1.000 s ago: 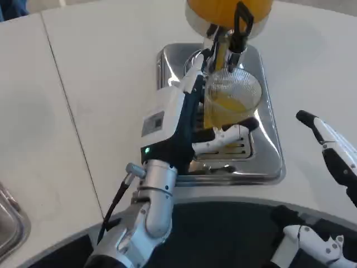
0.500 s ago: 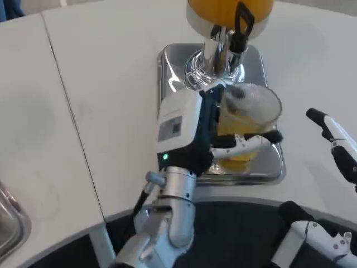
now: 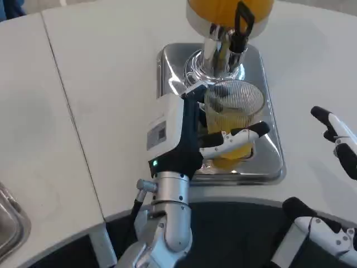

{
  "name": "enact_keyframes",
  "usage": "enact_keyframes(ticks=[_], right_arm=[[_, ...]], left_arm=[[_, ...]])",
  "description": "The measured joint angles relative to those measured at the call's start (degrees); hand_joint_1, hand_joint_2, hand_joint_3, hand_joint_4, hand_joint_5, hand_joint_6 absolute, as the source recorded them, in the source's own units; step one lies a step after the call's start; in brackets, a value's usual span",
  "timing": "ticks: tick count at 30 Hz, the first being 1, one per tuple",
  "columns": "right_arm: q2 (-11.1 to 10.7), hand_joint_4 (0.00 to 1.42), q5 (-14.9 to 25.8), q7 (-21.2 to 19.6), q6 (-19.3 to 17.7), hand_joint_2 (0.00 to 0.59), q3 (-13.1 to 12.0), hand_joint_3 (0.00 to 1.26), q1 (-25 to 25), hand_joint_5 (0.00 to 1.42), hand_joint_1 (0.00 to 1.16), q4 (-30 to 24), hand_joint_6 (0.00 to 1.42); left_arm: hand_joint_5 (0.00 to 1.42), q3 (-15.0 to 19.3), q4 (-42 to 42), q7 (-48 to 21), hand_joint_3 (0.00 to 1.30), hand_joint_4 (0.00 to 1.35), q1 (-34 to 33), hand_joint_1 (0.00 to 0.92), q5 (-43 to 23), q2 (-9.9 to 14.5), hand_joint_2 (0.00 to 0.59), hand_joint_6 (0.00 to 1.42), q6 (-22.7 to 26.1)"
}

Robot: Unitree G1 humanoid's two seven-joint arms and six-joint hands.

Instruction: Grasp the cup under the faucet to collect the drink, then remove the cup.

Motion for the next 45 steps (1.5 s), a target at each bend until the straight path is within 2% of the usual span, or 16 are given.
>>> enact_keyframes(ticks=[11,20,27,33,37,41,45], right_arm=[[-0.8,0.0,1.1,1.7,2.7,0.356,0.2,0.0,-2.9,0.09,0.46,-0.5,0.16],[-1.0,0.0,0.0,2.2,3.2,0.356,2.6,0.0,-4.1,0.1,0.46,-0.5,0.16],[-1.0,0.0,-1.2,2.2,2.7,0.377,3.7,0.01,-4.1,0.1,0.48,-0.2,0.17],[-1.0,0.0,-1.7,2.0,1.1,0.394,3.8,0.02,-4.0,0.09,0.48,1.0,0.17],[-1.4,0.0,-3.6,1.4,-0.9,0.401,3.5,0.02,-3.3,0.08,0.48,1.9,0.15],[-2.9,0.0,-6.7,1.2,-5.5,0.41,3.1,0.02,-1.9,0.07,0.47,2.0,0.13],[-3.2,0.0,-8.7,1.1,-8.4,0.417,2.6,0.02,-0.8,0.05,0.46,2.0,0.1]], left_arm=[[1.38,2.7,-7.0,-1.1,1.15,1.07,3.3,0.738,0.1,5.0,0.0,1.42,0.3],[1.36,5.3,-12.1,-3.2,1.13,1.06,6.2,0.751,0.0,9.9,0.0,1.42,0.6],[1.35,8.9,-19.4,-6.5,1.13,1.05,11.1,0.751,-0.3,14.3,0.0,1.42,0.6],[1.35,12.3,-25.8,-9.1,1.12,1.05,16.1,0.751,-1.2,17.6,0.0,1.42,0.4],[1.35,14.9,-30.7,-11.7,1.12,1.05,20.4,0.752,-2.4,19.8,0.0,1.42,0.0],[1.35,17.6,-37.5,-15.1,1.12,1.05,26.0,0.752,-4.4,21.6,0.0,1.42,-1.0],[1.35,19.6,-42.5,-17.8,1.12,1.04,30.4,0.752,-5.7,21.9,0.0,1.42,-1.9]])
